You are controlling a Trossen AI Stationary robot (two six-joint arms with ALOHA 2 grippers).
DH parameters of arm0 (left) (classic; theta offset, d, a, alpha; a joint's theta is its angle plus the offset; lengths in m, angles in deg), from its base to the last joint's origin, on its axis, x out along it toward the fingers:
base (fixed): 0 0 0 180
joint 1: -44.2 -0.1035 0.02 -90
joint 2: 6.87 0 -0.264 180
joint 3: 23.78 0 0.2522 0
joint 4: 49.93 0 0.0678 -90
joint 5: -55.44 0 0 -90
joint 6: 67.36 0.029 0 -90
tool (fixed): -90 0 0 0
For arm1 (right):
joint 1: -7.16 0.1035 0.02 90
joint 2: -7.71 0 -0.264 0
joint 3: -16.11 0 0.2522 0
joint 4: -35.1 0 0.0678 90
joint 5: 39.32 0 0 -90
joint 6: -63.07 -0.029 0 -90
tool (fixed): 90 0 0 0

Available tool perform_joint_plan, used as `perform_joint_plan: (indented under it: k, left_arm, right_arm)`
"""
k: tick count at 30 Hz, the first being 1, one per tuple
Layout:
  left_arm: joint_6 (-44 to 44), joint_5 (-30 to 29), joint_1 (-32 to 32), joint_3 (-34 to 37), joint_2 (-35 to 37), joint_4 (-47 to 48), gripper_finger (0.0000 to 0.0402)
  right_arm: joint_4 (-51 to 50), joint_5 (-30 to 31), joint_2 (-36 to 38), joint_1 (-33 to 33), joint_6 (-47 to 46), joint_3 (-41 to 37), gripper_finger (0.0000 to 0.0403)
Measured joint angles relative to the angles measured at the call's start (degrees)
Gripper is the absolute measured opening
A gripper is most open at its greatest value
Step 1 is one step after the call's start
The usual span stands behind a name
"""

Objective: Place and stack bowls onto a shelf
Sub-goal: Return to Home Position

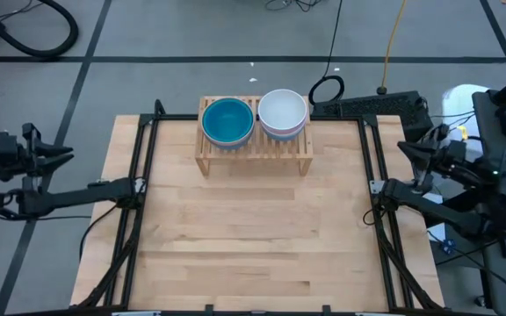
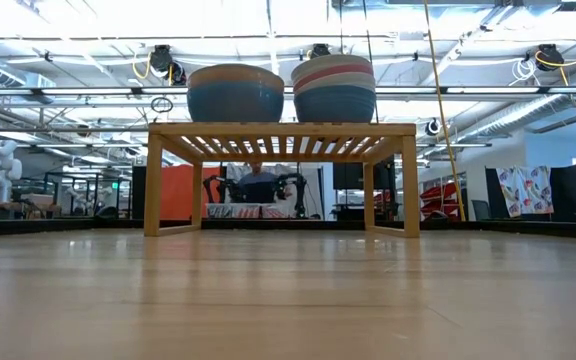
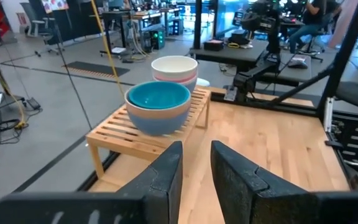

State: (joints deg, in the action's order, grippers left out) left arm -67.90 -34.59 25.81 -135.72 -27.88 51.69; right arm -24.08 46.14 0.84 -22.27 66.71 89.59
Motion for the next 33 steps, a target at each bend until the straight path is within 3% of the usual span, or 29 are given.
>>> perform_joint_plan:
  k: [9,19,33]
  left_arm:
    - [0.42,3.14,-2.90,6.95,7.60,-3.94,0.0088]
    - [2.34,5.69,-5.60,16.40,12.84,-9.50,0.0088]
    - [6.86,8.11,-6.13,34.33,18.32,-24.98,0.0088]
  right_arm:
    - [10.17,-0.22,-0.02,0.00,-0.02,-8.24,0.0000]
    - [23.84,-4.70,-0.02,0.02,-0.09,-19.16,0.0000]
    - [36.36,-6.45,-0.04,0.02,0.10,-29.47,0.0000]
